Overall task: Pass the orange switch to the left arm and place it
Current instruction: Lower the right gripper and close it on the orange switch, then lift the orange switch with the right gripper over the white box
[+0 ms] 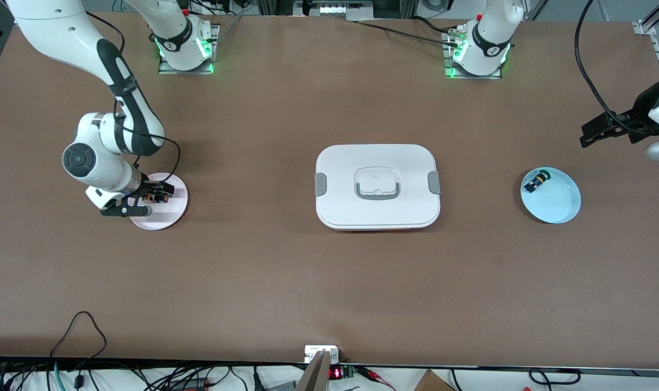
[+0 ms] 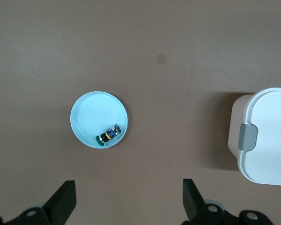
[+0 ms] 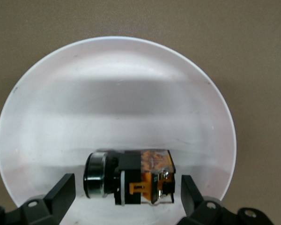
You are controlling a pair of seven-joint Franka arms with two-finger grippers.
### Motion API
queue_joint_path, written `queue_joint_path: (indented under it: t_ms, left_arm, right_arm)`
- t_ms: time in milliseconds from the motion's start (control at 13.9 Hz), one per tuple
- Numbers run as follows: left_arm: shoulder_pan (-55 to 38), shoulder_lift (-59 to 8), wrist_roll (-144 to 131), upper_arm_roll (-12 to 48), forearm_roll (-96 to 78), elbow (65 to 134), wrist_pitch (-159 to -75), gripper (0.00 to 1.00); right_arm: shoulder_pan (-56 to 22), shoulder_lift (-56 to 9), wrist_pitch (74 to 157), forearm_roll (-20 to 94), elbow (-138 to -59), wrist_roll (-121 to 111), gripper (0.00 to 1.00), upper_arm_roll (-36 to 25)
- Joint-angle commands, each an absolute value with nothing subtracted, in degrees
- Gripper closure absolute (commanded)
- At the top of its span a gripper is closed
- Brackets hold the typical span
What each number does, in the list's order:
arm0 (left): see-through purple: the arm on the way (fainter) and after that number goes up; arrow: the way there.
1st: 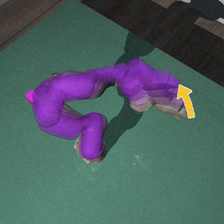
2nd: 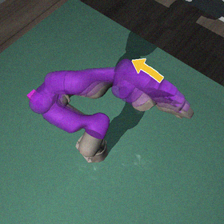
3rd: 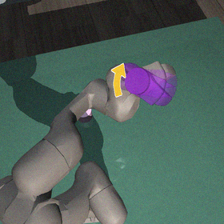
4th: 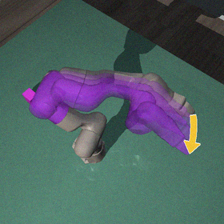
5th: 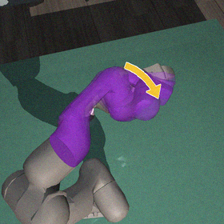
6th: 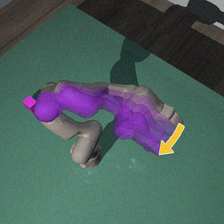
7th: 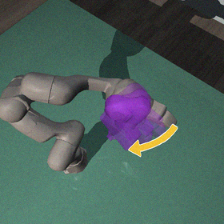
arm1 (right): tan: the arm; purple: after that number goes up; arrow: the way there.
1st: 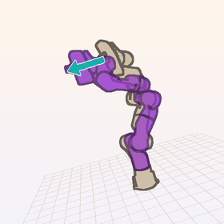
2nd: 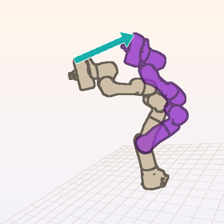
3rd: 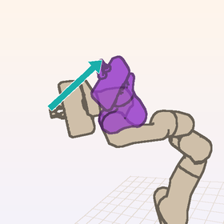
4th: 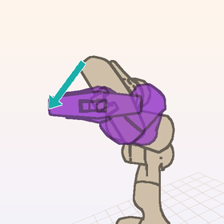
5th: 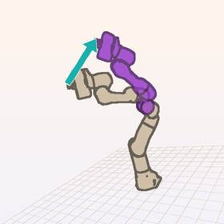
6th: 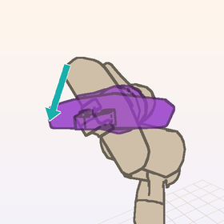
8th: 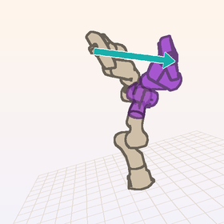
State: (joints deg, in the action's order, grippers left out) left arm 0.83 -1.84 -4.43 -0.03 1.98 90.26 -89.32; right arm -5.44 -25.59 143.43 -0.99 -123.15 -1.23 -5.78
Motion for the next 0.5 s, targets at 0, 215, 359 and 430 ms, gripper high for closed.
queue_joint_path:
  t_ms: [0,215,359,430]
  left_arm:
    - [1.14,-2.55,-4.39,0.0,0.79,88.59,-88.15,0.0]
    - [1.14,-2.55,-4.39,0.0,0.79,88.51,-88.15,0.0]
    - [1.23,-2.55,-4.39,0.0,0.79,88.51,-88.15,0.0]
    - [1.23,-2.55,-4.39,0.0,0.79,88.51,-88.15,0.0]
  right_arm:
    - [-5.1,-26.02,144.76,-0.09,-123.22,-3.69,0.0,-5.71]
    - [-5.1,-26.1,144.76,-0.18,-123.22,-3.95,0.0,-5.63]
    - [-5.19,-26.02,144.67,-0.18,-123.22,-3.96,0.0,-5.71]
    - [-5.1,-26.1,144.67,-0.09,-123.22,-3.96,0.01,-5.71]
